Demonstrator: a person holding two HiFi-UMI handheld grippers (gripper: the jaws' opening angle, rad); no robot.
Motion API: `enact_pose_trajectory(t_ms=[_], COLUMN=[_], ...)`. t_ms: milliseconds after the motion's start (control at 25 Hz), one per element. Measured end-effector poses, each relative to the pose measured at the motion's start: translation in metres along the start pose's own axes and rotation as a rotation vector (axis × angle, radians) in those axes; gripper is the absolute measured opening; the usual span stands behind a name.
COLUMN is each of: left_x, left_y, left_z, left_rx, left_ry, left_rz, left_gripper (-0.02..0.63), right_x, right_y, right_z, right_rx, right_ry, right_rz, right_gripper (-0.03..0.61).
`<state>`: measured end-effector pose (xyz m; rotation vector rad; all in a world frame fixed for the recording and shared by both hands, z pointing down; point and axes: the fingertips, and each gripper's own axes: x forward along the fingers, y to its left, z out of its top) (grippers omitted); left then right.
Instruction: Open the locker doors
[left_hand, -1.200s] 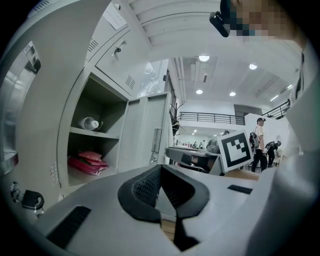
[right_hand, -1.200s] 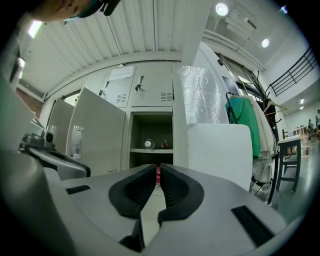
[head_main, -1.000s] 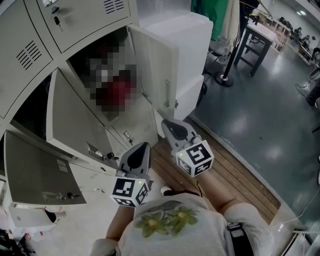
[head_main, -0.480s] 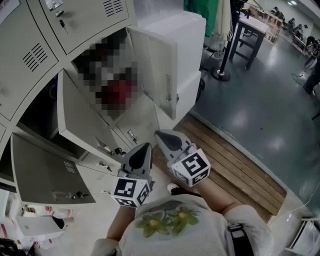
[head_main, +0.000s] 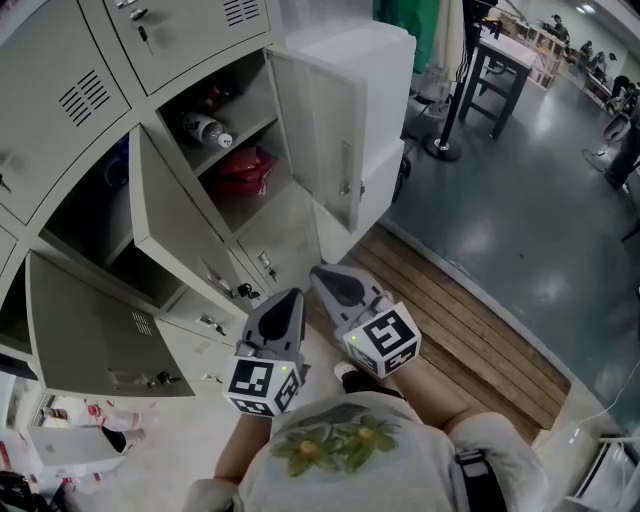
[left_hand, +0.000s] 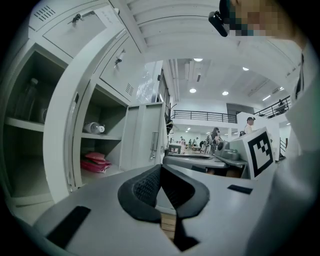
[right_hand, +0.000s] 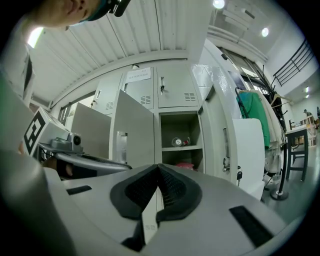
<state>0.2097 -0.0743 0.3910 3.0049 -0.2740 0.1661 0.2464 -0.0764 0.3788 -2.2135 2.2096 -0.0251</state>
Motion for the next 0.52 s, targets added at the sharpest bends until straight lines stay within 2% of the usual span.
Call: enact_pose_trajectory(t_ms=[520], left_x=[-0.031], left_y=[0.022], left_z=[-0.013], left_rx=[-0.033], left_ry=[0.009], left_rz=[0.07], left_gripper=[0.028], right_x=[0.014], right_y=[0.031], right_z=[-0.016], right_rx=[0.014], right_ry=[0.037], right_rz=[0.049], right_gripper=[0.029])
